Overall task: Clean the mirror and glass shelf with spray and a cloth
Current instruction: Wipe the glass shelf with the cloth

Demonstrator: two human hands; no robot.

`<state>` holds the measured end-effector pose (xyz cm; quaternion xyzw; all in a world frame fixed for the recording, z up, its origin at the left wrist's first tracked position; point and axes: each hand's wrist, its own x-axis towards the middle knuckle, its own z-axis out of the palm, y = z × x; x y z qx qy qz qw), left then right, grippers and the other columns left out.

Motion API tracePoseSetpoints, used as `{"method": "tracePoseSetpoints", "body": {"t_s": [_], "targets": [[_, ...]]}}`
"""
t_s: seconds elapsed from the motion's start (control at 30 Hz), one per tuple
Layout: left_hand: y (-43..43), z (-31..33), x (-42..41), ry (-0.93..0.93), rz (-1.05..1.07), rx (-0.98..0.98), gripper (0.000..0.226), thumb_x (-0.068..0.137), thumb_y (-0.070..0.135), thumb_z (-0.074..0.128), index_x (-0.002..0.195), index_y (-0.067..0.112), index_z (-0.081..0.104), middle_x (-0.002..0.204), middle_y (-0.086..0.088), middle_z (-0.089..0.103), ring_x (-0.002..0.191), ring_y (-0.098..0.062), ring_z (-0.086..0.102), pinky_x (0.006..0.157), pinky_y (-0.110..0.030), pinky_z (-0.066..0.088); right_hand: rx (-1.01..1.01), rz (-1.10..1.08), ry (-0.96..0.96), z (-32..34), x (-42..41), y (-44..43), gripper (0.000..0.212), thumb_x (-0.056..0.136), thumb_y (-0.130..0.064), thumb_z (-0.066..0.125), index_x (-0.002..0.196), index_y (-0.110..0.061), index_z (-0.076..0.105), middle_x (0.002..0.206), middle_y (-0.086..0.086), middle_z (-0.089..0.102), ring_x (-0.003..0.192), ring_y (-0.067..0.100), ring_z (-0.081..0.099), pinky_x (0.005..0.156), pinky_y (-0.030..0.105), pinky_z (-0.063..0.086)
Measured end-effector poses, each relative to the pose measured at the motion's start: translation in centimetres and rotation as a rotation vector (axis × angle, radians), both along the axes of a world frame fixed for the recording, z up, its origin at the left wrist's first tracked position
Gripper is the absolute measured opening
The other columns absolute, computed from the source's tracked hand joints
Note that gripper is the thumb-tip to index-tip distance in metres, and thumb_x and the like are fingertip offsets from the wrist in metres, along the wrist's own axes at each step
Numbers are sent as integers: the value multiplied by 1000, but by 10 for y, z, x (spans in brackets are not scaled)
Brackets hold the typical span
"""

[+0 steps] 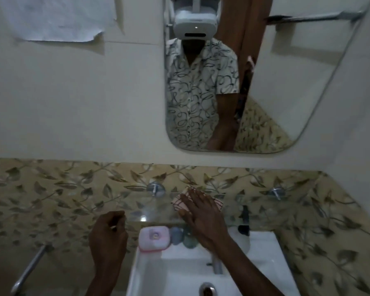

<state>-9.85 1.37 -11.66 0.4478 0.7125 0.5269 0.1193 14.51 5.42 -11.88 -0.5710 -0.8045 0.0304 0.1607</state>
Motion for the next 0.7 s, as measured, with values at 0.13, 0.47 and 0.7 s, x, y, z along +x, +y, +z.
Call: {"method": "tracePoseSetpoints", "body": {"t_s": [0.13,0.47,0.7], "targets": [[2,-2,10,-22,16,12,18,81,16,64,91,6,75,89,-24,72,75,-1,66,87,-27,49,-14,-198,-41,3,114,-20,57,101,-52,22,152,-29,34,162,-2,28,150,17,24,122,36,11],[7,-4,11,-139,-10,-79,58,70,45,45,100,6,74,81,-25,71,78,-29,69,83,-45,54,89,-451,-104,18,256,-39,86,101,-54,3,121,0,68,123,23,68,109,41,68,88,53,55],[7,-5,6,-204,-62,-126,50,64,49,48,92,18,76,77,2,77,82,-13,73,83,-25,55,61,-648,-89,22,236,-37,92,98,-58,2,122,4,65,125,31,64,108,46,66,94,54,52]]}}
